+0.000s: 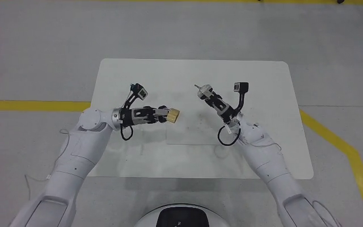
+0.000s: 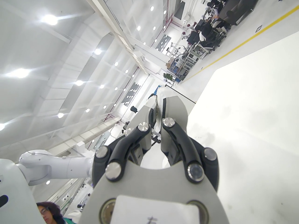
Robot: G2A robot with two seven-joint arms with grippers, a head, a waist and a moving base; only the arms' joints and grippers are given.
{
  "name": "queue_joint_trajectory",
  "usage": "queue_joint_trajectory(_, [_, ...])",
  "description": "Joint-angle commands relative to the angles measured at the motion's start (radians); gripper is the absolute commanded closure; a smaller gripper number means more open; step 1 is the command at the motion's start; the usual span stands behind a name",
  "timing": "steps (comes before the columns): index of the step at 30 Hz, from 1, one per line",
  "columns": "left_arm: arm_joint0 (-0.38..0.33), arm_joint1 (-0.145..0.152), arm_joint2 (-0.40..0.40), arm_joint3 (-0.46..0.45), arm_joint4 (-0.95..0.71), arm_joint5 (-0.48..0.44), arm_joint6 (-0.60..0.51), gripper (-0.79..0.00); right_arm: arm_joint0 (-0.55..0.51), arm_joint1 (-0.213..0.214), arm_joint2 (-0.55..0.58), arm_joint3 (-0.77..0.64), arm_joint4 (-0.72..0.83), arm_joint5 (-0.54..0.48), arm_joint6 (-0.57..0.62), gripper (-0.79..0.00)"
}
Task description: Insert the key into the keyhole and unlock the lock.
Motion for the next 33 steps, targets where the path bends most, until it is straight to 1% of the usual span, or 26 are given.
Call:
queue_joint_trajectory(1, [-0.013,-0.006,0.021,0.025,0.006,0.003,0.0,0.0,0.01,-0.011,-0.022,0.006,0.008,-0.011,0.006,0.0])
queue_joint_trajectory(6, [-0.038,-0.018,0.051,0.075,-0.005,0.011,-0.003,0.0,0.027,-0.028,-0.055,0.011,0.047,-0.036,0.047,0.0])
queue_joint_trajectory(13, [-0.066,-0.033,0.076,0.135,-0.042,0.013,-0.026,0.0,0.041,-0.041,-0.076,0.025,0.065,-0.041,0.097,0.0])
queue_joint_trajectory(16, [-0.07,-0.04,0.082,0.154,-0.093,0.033,-0.058,0.0,0.044,-0.044,-0.081,0.029,0.073,-0.045,0.119,0.0])
queue_joint_trajectory(18, [-0.081,-0.044,0.086,0.174,-0.094,0.031,-0.062,0.0,0.043,-0.047,-0.085,0.03,0.099,-0.052,0.139,0.0])
queue_joint_trajectory(26, [-0.111,-0.056,0.095,0.235,-0.117,0.033,-0.077,0.0,0.038,-0.048,-0.086,0.017,0.179,-0.091,0.249,0.0])
queue_joint_trajectory(33, [-0.131,-0.063,0.097,0.275,-0.127,0.032,-0.087,0.0,0.028,-0.041,-0.086,-0.016,0.198,-0.108,0.342,0.0])
